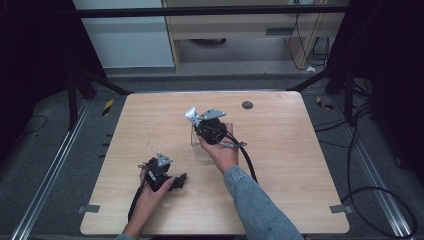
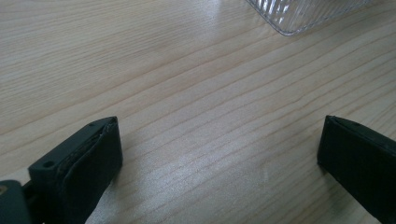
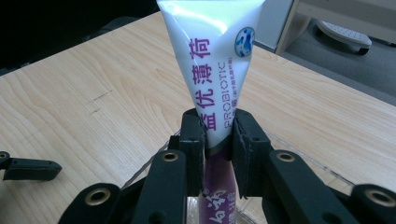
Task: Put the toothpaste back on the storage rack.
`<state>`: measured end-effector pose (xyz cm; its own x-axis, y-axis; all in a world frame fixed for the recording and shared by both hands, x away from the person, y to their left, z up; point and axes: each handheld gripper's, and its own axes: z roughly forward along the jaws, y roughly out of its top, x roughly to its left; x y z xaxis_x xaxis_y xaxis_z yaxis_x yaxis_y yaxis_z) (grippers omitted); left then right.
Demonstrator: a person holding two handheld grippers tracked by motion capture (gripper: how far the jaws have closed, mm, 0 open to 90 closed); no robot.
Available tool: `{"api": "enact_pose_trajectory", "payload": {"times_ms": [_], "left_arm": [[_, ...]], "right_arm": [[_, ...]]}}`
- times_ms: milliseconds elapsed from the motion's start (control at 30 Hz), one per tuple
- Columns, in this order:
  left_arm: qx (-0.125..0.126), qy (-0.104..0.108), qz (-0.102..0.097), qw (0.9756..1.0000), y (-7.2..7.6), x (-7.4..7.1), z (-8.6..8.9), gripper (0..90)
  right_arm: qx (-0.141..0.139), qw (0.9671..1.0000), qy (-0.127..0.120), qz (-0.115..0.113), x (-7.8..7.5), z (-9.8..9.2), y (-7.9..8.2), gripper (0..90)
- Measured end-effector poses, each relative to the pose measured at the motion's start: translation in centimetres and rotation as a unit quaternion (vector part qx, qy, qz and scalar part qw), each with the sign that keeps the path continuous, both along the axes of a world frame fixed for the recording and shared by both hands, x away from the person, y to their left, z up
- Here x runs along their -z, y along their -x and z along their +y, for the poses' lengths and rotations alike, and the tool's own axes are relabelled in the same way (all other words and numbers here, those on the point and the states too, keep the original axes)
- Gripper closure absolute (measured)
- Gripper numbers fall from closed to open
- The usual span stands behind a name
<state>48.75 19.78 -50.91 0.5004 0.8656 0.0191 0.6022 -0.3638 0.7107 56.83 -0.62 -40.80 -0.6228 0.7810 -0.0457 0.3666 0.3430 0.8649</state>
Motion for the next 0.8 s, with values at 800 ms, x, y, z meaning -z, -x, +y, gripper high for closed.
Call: {"api": "enact_pose_trajectory", "payload": {"times_ms": [800], "left_arm": [[0.000, 0.000, 0.000, 1.0000, 0.00, 0.00, 0.00, 0.0]], "right_arm": [[0.006, 0.9999, -0.009, 0.003, 0.29, 0.26, -0.39, 74.6]]}}
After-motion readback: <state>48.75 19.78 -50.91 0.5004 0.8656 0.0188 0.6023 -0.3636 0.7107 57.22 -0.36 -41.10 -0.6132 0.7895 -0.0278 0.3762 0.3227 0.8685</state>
